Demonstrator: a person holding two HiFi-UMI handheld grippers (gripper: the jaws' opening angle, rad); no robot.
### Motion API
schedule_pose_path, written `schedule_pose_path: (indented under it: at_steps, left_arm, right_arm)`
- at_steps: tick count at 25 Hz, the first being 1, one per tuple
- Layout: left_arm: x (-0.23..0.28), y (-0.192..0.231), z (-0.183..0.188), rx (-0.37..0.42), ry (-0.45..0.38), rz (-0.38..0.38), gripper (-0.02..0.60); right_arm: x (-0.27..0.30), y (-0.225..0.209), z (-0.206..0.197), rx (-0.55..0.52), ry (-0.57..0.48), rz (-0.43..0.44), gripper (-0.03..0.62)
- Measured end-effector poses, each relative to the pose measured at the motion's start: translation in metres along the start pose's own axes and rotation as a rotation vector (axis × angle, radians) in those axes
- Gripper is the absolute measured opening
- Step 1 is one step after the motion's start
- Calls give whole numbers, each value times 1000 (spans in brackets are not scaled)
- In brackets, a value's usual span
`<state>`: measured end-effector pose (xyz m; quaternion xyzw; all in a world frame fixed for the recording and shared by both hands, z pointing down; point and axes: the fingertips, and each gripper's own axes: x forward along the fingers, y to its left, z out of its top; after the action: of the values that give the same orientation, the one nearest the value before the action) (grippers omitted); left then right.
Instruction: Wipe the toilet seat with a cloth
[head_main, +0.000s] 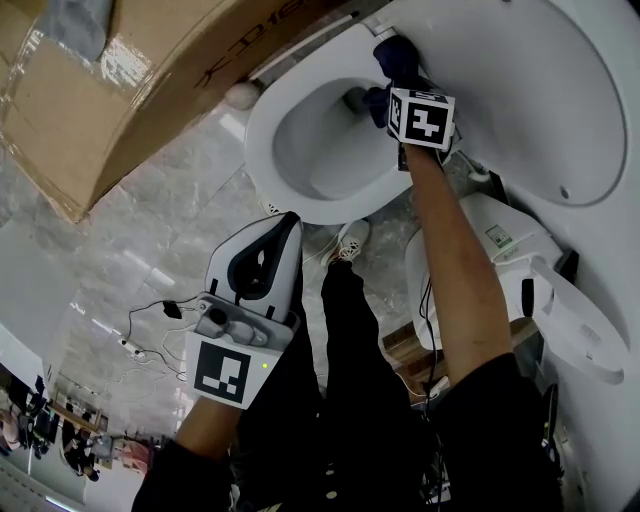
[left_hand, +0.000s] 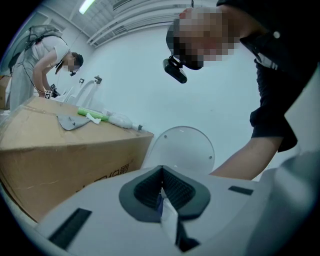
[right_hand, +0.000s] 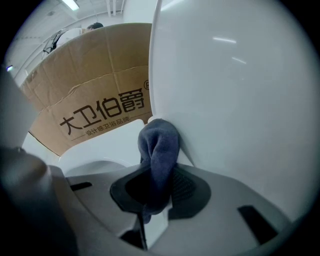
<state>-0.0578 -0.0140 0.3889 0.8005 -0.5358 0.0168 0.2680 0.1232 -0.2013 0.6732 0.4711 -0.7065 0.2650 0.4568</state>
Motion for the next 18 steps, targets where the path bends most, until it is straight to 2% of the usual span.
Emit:
schedule_pose_path:
  at_steps: [18]
  left_arm:
    - [-2, -24, -7, 13, 6, -22, 11]
  right_arm:
    - [-17, -21, -39, 9, 31, -16, 67]
